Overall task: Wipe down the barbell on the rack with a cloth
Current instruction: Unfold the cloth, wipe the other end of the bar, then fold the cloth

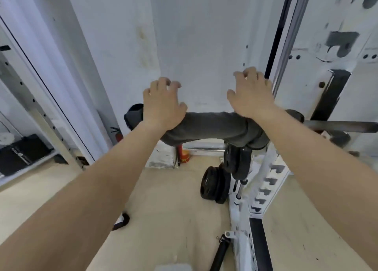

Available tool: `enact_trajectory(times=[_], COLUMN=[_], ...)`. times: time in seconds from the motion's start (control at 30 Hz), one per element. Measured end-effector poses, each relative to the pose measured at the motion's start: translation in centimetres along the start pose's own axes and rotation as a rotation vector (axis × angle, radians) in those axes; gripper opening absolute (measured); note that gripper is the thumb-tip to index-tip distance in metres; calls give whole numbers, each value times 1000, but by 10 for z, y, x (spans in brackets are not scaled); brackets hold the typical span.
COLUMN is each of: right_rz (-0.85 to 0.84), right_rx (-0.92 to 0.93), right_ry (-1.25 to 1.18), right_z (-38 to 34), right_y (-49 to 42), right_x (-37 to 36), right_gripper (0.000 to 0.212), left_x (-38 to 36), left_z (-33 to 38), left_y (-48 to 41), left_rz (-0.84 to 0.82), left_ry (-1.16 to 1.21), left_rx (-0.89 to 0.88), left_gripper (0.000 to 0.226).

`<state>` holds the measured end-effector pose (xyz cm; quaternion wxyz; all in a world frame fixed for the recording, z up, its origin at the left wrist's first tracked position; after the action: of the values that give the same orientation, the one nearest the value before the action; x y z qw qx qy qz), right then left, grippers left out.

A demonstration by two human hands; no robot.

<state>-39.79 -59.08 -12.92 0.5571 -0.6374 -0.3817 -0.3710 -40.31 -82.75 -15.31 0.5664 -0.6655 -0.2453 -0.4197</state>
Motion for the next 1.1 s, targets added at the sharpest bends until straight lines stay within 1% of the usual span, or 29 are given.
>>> enact_trajectory(times=[0.03,0.07,0.1,0.13,0.2,0.27,0.37,0.43,0.5,0.57,0.63,0.67,0.73,0.8,0.9,0.93,0.97,1.07,1.1], right_rz=[25,3,-38,-51,11,41,10,-1,58,136,239,280,305,264,257,245,203,-31,-115], right_rx=[100,172,208,206,127,63,46,56,59,24,-1,20,115,175,137,126,116,95,80], right_ry=[-57,-70,-34,26,92,123,132,128,117,90,48,52,100,158,184,172,157,130,109], right_z=[-11,-18,-23,-27,-32,-46,-75,-102,-133,-161,-168,-165,-152,-129,-79,-64,-53,-32,-23], right_y=[14,28,40,48,50,45,39,34,36,46,55,59,63,65,68,66,62,34,24], right_x=[-7,-16,-25,-33,-42,-44,-47,-46,-50,-61,-74,-79,-83,-78,-63,-57,-51,-38,-35], right_gripper=[48,48,53,58,63,65,61,57,53,47,43,42,41,45,50,51,53,55,59], left_x=[-11,-18,-24,-28,-31,-31,-34,-33,-29,-25,-23,-22,-19,-20,-26,-29,-33,-36,-35], left_z=[8,13,13,11,8,7,-8,-31,-55,-71,-77,-76,-71,-68,-54,-44,-31,9,20], left_y=[9,17,21,22,19,21,31,34,32,31,25,21,16,17,29,32,33,26,23], left_rz=[-9,-22,-22,-30,-42,-20,61,97,87,44,-5,-32,-83,-65,53,62,67,80,80], left_ry=[47,58,57,51,26,-22,-20,-33,-39,-33,17,49,65,64,40,29,25,-1,-22], left_rx=[-123,-204,-221,-200,-173,-215,-314,-305,-273,-248,-222,-211,-197,-166,-179,-195,-205,-227,-241], left_gripper=[35,39,48,54,57,55,50,47,47,47,47,47,47,49,48,45,44,44,44])
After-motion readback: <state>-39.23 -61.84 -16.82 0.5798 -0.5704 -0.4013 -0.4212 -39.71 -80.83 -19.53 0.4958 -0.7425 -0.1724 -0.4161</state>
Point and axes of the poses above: each hand's wrist, its own y-axis away from the middle knuckle, its own x-axis out of the back of the hand, z = x × y, the point moved 2 cm from there along -y, towards the middle knuckle, and after that the axes turned 6 degrees about -x, right-handed, at the moved point
